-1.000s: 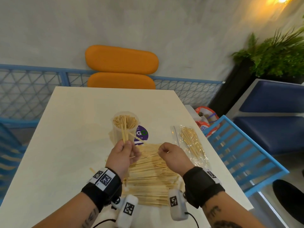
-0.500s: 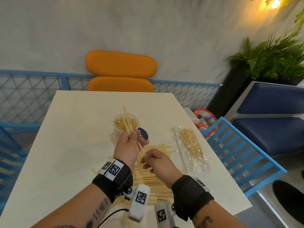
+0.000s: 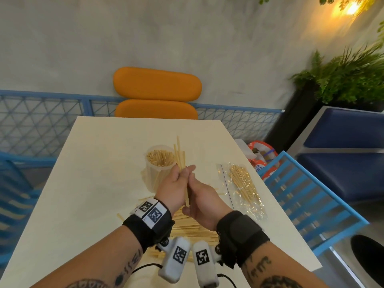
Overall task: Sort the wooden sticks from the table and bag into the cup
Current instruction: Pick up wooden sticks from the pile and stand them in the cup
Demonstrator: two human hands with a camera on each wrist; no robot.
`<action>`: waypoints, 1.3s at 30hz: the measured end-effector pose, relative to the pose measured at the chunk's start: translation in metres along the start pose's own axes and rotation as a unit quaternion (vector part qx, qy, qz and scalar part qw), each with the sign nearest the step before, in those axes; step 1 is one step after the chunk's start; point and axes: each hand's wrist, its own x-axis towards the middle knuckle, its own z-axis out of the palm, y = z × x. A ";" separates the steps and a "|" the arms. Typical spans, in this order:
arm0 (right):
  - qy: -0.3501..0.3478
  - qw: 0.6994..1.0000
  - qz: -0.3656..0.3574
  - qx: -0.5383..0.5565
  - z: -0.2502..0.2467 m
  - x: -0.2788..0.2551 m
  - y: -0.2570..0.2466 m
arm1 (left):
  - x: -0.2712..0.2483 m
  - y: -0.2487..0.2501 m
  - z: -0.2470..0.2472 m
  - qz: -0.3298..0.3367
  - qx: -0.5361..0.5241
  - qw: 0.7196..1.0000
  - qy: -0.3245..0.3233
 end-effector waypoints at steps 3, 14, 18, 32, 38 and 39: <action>0.007 1.000 -0.012 -0.020 -0.005 -0.003 0.005 | 0.004 0.000 0.000 -0.019 -0.044 0.999 -0.007; 0.005 1.000 -0.010 -0.024 -0.015 -0.011 0.020 | 0.003 -0.004 0.007 -0.012 -0.036 0.999 -0.024; 0.007 1.000 0.004 -0.031 -0.018 -0.011 0.017 | 0.011 0.002 0.001 0.036 -0.039 0.998 0.038; -0.007 0.993 -0.057 -0.103 -0.012 0.005 -0.004 | 0.025 0.010 -0.019 0.104 0.060 0.992 -0.025; 0.009 0.974 -0.143 -0.173 -0.005 0.034 -0.035 | 0.041 0.050 -0.057 0.175 0.106 0.976 0.075; 0.034 0.972 -0.151 -0.176 -0.004 0.039 -0.039 | 0.045 0.057 -0.065 0.185 0.094 0.972 0.111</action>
